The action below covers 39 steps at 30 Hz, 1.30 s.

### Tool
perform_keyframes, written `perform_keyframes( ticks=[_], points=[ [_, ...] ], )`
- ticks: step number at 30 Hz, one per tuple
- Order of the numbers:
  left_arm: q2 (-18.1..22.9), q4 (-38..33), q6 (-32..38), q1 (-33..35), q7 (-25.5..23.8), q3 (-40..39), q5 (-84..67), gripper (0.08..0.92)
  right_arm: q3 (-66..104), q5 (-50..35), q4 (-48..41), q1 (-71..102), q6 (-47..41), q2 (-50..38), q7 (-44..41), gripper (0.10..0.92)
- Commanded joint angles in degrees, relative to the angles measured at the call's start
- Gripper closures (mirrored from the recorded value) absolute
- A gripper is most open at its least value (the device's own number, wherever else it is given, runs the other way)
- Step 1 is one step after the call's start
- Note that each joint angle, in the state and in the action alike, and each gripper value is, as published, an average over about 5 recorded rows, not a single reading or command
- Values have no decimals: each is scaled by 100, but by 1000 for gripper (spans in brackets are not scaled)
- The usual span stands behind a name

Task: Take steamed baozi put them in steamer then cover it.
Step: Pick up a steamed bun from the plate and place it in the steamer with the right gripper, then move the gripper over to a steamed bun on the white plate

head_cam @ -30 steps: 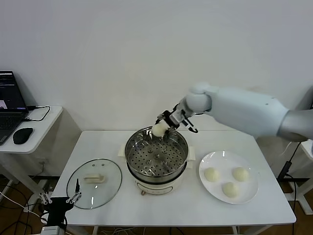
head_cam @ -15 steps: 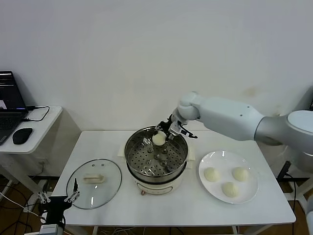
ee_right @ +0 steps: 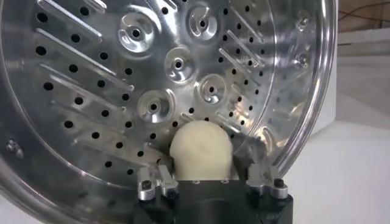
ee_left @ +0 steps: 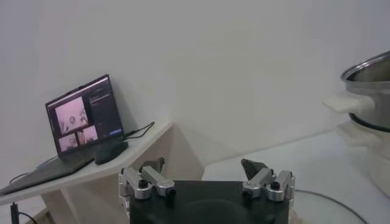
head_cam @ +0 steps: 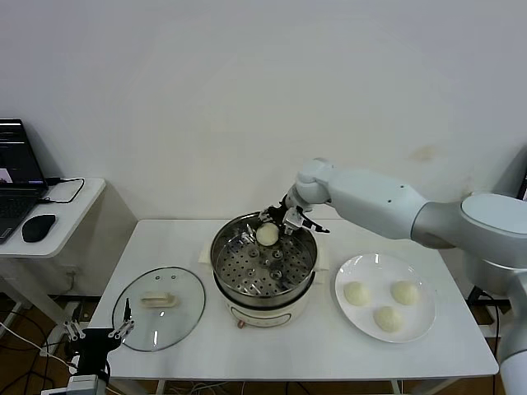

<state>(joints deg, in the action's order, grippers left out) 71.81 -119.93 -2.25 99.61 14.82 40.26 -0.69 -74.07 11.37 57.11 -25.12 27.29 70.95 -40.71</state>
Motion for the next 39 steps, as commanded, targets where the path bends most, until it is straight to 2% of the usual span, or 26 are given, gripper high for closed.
perform_keyframes(
  ticks=[1, 7, 12, 18, 28, 39],
  points=[
    [16, -22, -2, 4, -5, -16, 13, 177, -205, -1458, 754, -550, -789, -180, -531, 219],
    [9, -62, 0, 28, -10, -10, 15, 177, -271, -2707, 1776, -1280, -2106, -776, -1286, 203],
    [-3, -130, -6, 33, -24, -29, 13, 177, -324, -2743, 2433, -1798, -3220, -1464, -1749, 203],
    [1, -232, -16, 19, -41, -146, 33, 177, -604, -2867, 3268, -2133, -4257, -2435, -1847, 203],
    [-86, -233, -2, 48, -55, -170, 9, 177, -476, -2648, 4047, -1303, -4873, -4371, -1592, 203],
    [-44, -218, 11, 125, -47, -154, 40, 177, -54, -1982, 4104, 71, -4834, -4839, -1301, 203]
  ],
)
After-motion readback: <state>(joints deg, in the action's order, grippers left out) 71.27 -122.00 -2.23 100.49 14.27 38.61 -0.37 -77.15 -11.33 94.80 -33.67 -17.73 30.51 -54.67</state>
